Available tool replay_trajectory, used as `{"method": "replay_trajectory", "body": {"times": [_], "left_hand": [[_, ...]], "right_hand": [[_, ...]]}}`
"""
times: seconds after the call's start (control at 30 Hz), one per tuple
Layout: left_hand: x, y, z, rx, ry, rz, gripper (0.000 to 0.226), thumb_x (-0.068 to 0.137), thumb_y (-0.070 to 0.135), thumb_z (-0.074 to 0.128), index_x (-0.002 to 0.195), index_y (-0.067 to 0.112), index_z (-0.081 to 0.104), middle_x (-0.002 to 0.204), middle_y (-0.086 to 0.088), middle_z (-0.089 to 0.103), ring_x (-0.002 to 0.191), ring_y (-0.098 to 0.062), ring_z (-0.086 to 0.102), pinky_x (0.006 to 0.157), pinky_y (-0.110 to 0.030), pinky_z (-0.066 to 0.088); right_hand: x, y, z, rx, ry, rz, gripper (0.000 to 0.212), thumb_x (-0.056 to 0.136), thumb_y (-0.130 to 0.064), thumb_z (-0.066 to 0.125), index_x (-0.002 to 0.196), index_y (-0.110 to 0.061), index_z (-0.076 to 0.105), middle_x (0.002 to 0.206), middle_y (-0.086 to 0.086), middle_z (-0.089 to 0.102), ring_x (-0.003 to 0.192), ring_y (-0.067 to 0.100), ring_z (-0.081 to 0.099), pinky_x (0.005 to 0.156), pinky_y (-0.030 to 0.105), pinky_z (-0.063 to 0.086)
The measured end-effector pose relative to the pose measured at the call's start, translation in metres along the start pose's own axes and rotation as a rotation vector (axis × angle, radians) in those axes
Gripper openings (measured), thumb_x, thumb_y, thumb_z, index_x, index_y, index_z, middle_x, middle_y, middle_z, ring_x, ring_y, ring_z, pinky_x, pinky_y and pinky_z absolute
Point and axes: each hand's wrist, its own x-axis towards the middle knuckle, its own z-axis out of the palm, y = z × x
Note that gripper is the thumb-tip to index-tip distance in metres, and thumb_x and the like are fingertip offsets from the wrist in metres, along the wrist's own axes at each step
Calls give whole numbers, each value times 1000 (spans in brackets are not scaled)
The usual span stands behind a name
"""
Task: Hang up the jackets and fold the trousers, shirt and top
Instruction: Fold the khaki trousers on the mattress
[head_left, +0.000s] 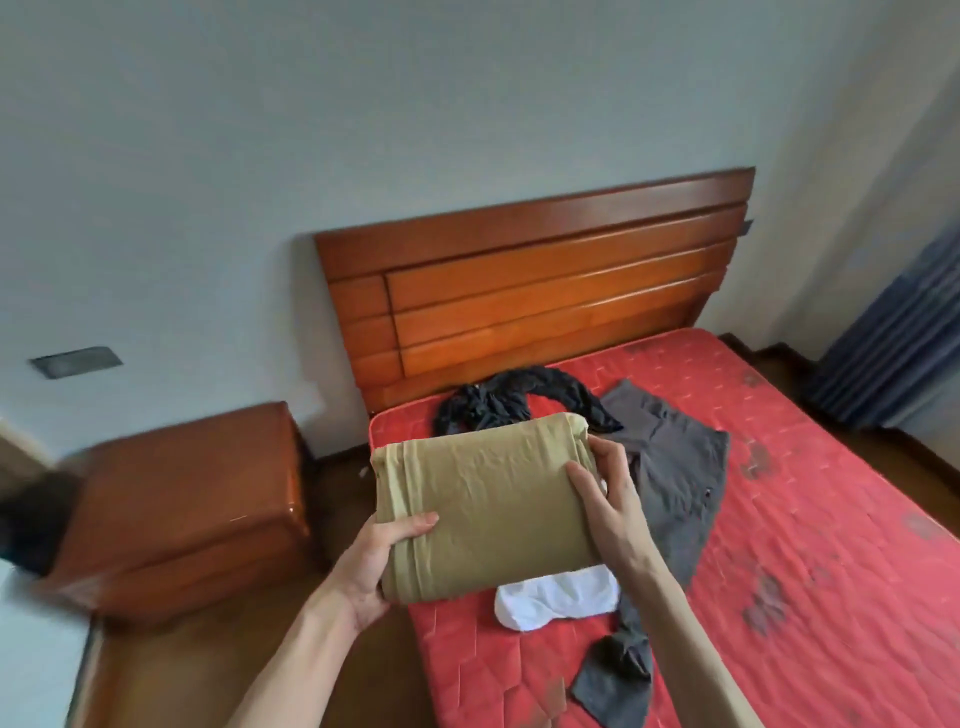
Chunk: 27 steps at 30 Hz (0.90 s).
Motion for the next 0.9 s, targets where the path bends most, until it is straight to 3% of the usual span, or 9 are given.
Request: {"method": "replay_trajectory", "body": {"times": [0.13, 0.2, 0.27, 0.33, 0.4, 0.53, 0.67, 0.83, 0.9], "left_hand": [[-12, 39, -62, -47, 106, 75, 59, 65, 14, 88, 123, 6, 74, 122, -23, 74, 108, -40, 74, 73, -45, 64], [-19, 61, -95, -56, 135, 107, 65, 67, 16, 88, 129, 6, 70, 124, -22, 73, 111, -40, 73, 78, -47, 64], [-26, 81, -129, -44, 165, 142, 68, 67, 19, 90, 130, 8, 70, 125, -20, 73, 113, -40, 73, 82, -48, 62], [-32, 101, -161, -22, 187, 171, 69, 68, 23, 93, 131, 12, 69, 126, -17, 74, 114, -37, 72, 91, -51, 60], [-34, 120, -193, -15, 217, 186, 71, 68, 25, 95, 133, 15, 68, 126, -15, 74, 115, -36, 72, 99, -54, 56], [-38, 150, -257, -54, 287, 199, 73, 66, 26, 97, 132, 17, 68, 125, -14, 75, 113, -35, 73, 94, -52, 59], [-43, 173, -315, -111, 362, 206, 79, 61, 28, 101, 132, 19, 68, 123, -13, 76, 111, -35, 74, 91, -51, 60], [-35, 200, -369, -126, 442, 240, 88, 53, 34, 104, 131, 24, 67, 120, -9, 77, 108, -32, 76, 86, -48, 62], [-29, 213, -384, -132, 474, 258, 90, 51, 37, 105, 131, 26, 66, 118, -7, 78, 106, -30, 76, 85, -47, 62]], "right_hand": [[20, -39, 73, 44, -107, -30, 39, 96, -52, 56, 133, -44, 48, 127, -22, 62, 115, -3, 58, 102, 34, 45], [27, -56, 115, 55, -144, -54, 48, 94, -55, 53, 140, -43, 46, 133, -22, 60, 123, -1, 56, 107, 31, 43], [34, -71, 157, 81, -189, -76, 49, 101, -48, 55, 148, -45, 43, 133, -38, 57, 124, -15, 51, 107, 21, 38], [43, -81, 198, 95, -233, -65, 50, 106, -42, 56, 153, -44, 41, 131, -46, 54, 126, -23, 46, 112, 20, 33], [51, -94, 238, 100, -279, -40, 53, 102, -48, 60, 152, -41, 45, 138, -33, 57, 129, -14, 50, 116, 27, 35], [64, -122, 314, 146, -371, -11, 68, 87, -65, 64, 148, -38, 53, 134, -23, 64, 118, -8, 61, 107, 28, 46], [77, -146, 381, 162, -474, 1, 61, 95, -57, 67, 151, -37, 50, 138, -19, 63, 121, -4, 60, 105, 27, 47], [99, -168, 449, 163, -580, 41, 54, 89, -68, 66, 139, -54, 50, 120, -33, 67, 105, -16, 63, 85, 16, 48], [114, -174, 476, 157, -619, 36, 58, 88, -68, 67, 141, -51, 50, 120, -35, 66, 107, -14, 64, 86, 18, 48]]}}
